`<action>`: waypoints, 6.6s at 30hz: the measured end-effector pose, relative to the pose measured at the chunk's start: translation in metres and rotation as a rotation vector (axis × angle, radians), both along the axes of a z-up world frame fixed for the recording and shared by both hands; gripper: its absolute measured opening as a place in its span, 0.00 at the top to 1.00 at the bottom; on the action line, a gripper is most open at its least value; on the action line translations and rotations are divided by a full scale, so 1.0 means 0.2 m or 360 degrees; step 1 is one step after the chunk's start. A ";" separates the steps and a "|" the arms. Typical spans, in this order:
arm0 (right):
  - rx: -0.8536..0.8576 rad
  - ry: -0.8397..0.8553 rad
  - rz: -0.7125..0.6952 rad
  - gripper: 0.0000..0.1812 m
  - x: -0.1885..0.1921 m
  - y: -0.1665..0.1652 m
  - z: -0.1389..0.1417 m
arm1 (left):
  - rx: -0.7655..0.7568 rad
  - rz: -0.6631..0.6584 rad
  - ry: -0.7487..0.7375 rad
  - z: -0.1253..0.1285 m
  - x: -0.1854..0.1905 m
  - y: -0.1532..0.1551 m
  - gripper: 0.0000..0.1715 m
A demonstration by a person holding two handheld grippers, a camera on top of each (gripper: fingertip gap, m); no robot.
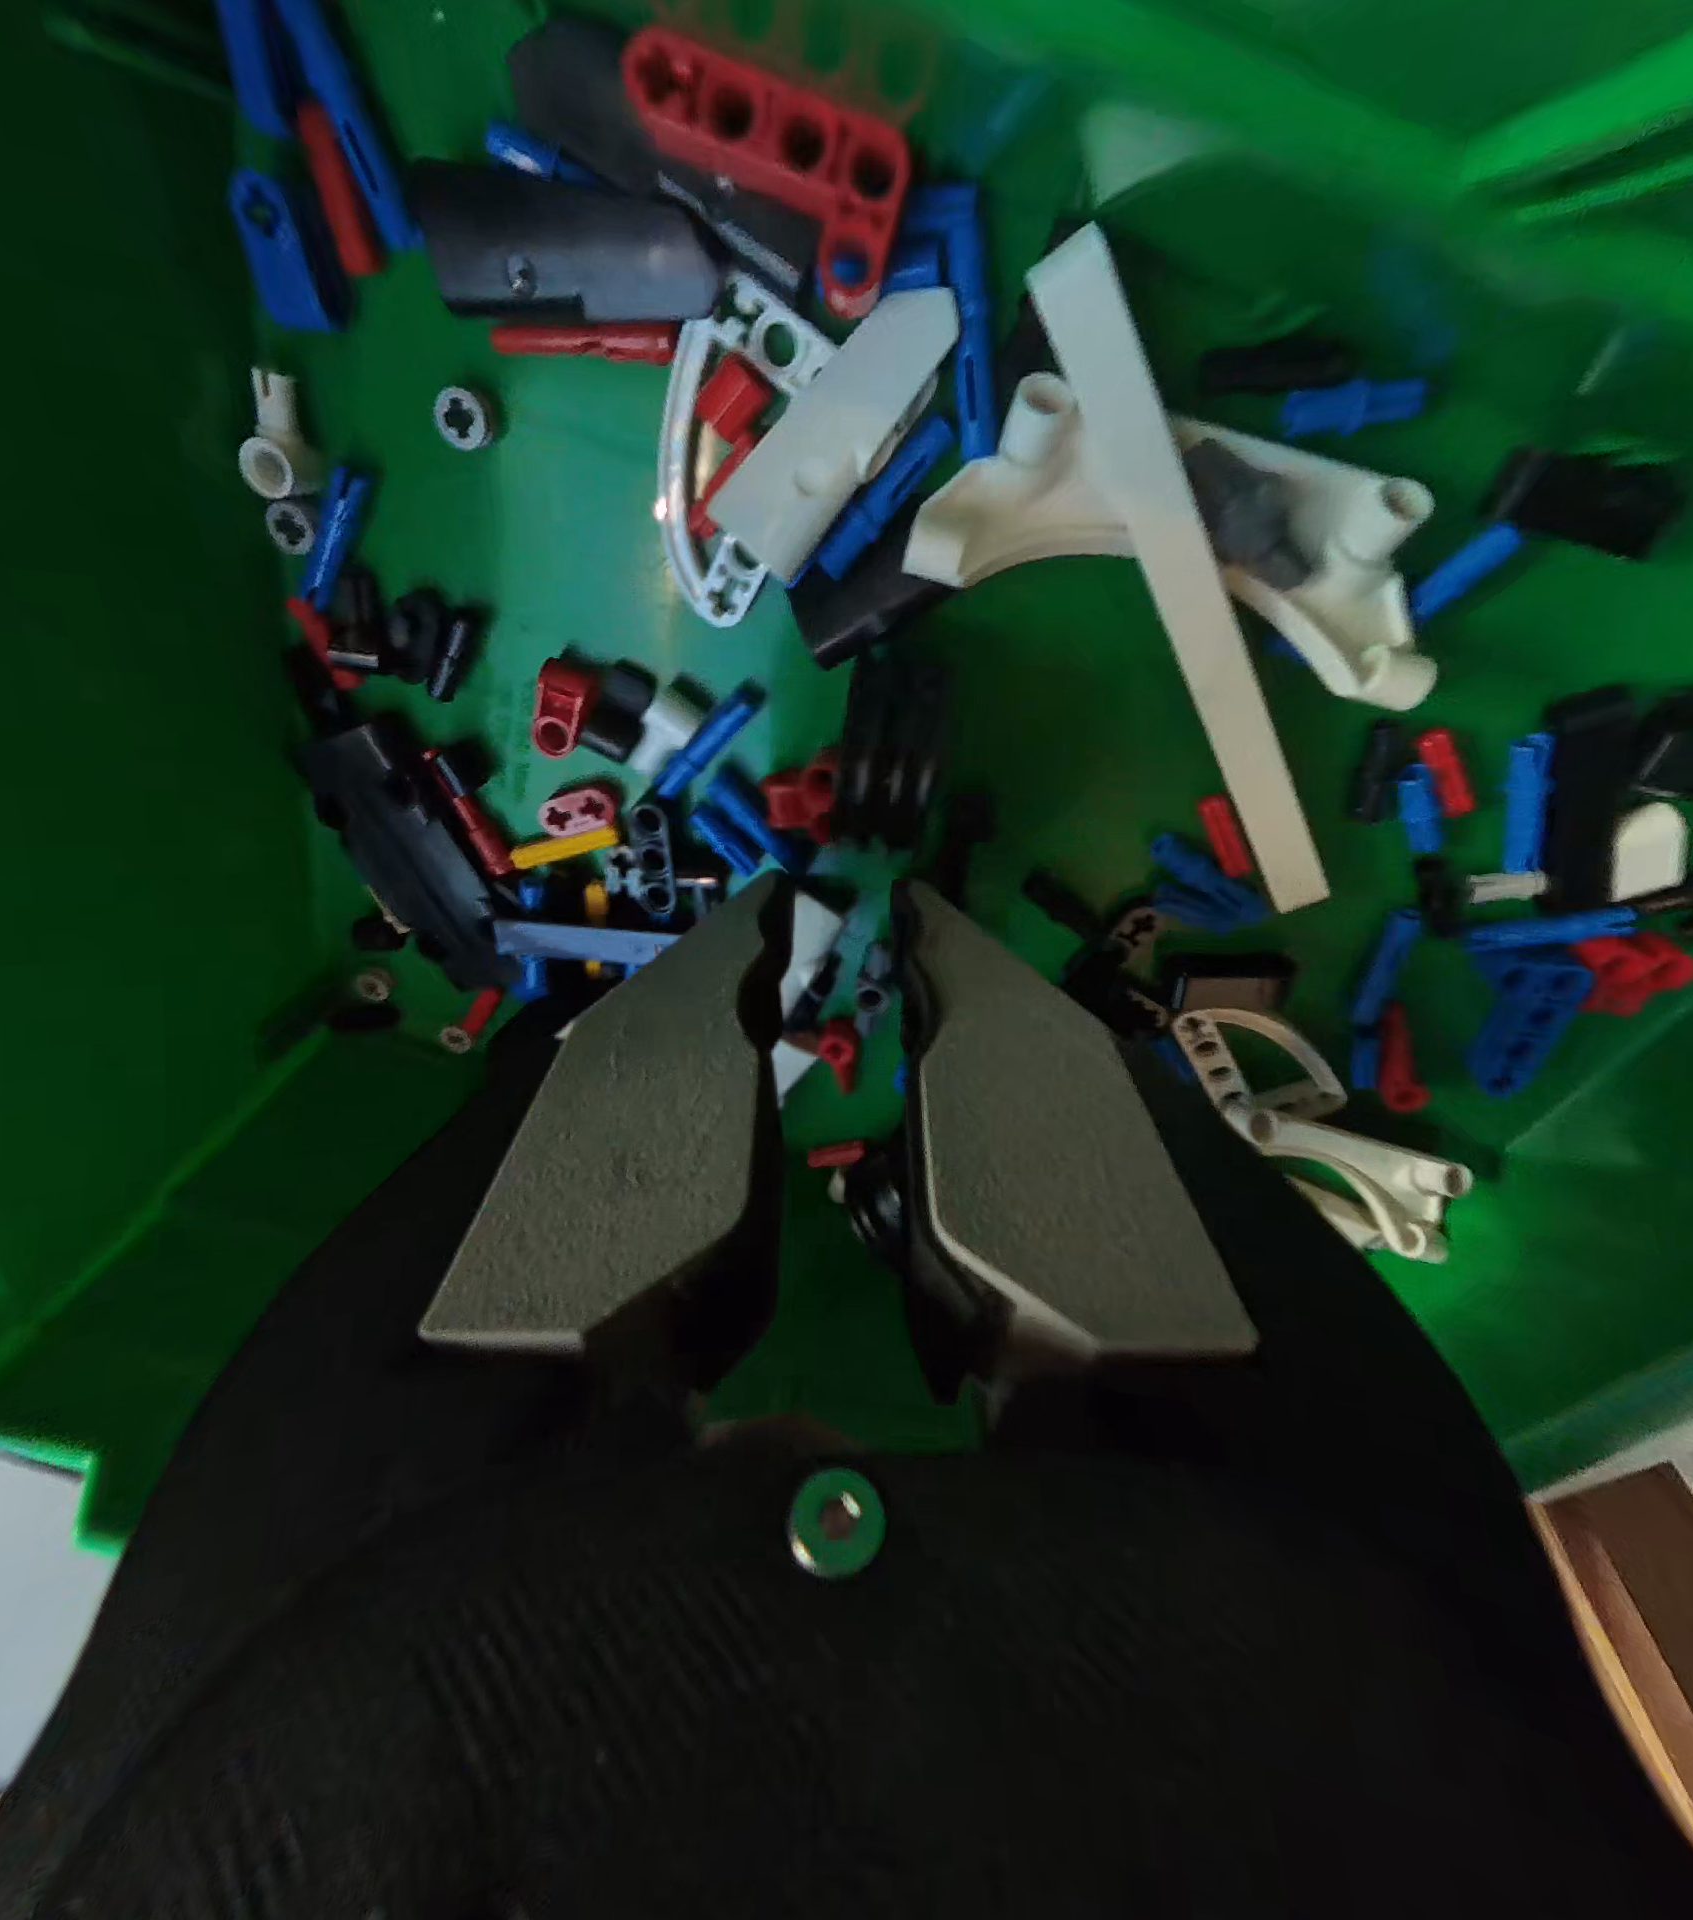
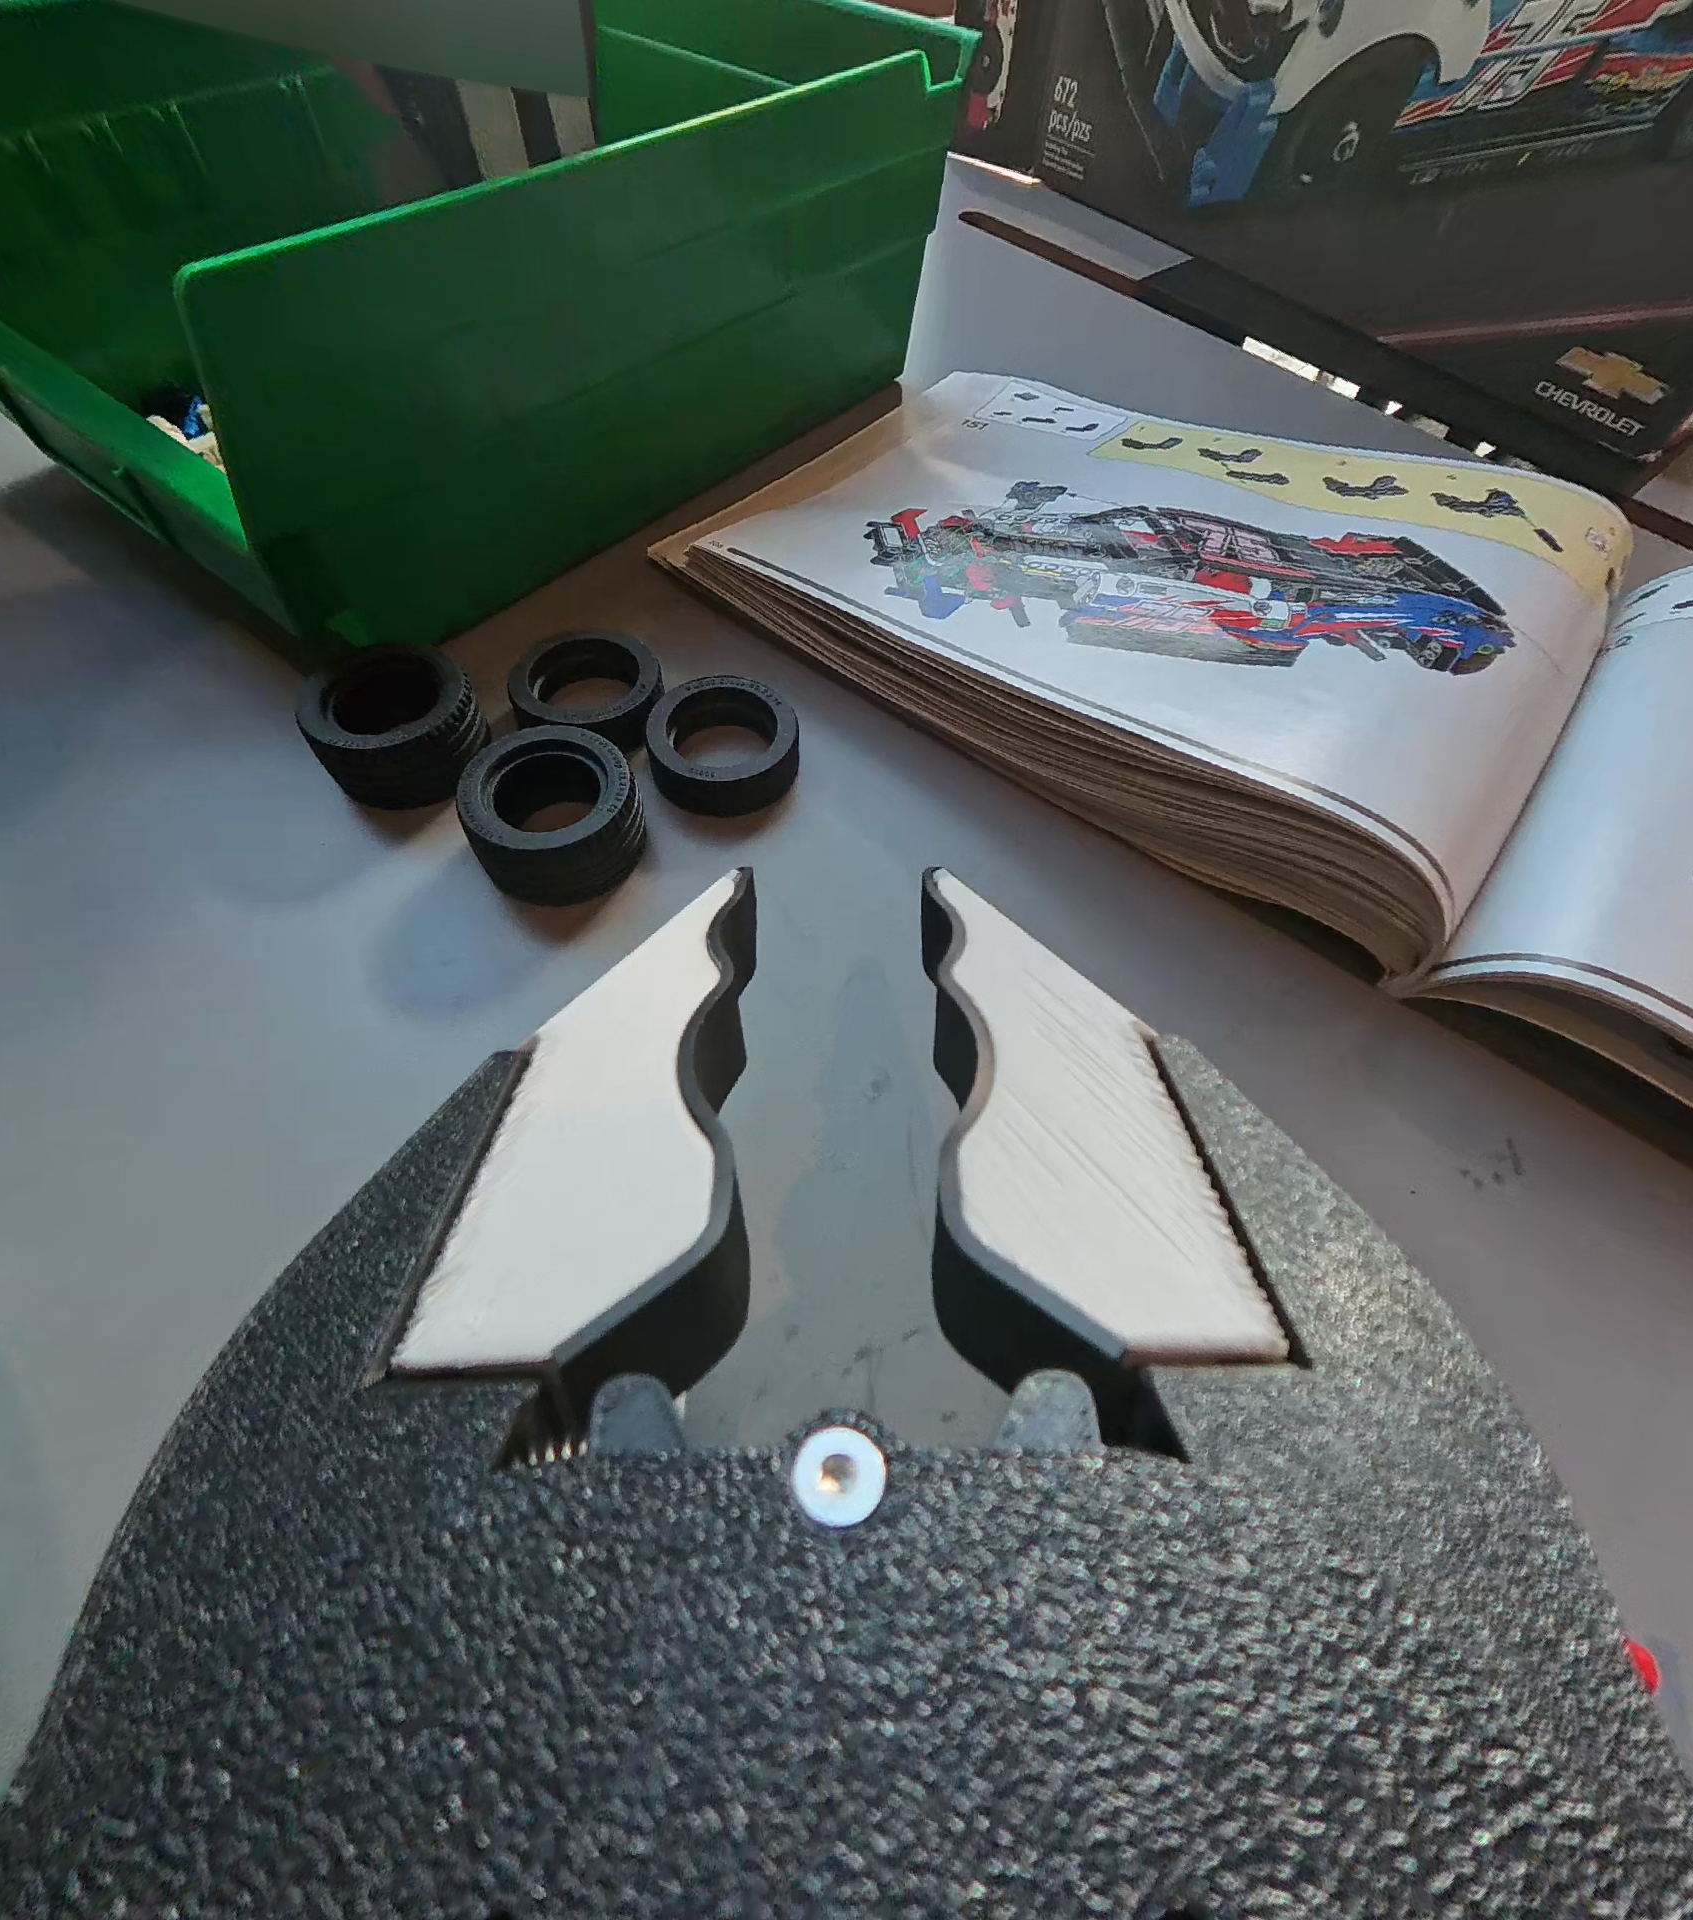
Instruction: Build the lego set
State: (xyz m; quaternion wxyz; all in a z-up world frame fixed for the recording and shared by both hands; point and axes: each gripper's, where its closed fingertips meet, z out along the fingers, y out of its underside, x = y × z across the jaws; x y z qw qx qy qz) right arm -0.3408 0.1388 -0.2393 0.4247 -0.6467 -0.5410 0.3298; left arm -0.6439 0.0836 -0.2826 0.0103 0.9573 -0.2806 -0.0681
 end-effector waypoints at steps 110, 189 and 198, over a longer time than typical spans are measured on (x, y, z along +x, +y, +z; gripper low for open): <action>-0.0287 0.0545 0.0578 0.93 -0.34 -0.29 0.51 | 0.0903 -0.0247 -0.0984 0.64 0.89 -0.01 0.99; -0.0179 0.0032 0.0098 0.96 -0.09 -0.11 0.03 | 0.1771 0.0207 -0.0945 0.29 0.94 -0.40 0.72; -0.0172 0.0058 0.0132 0.97 -0.13 -0.08 0.02 | 0.2051 0.0485 -0.0912 0.38 0.77 -0.39 0.64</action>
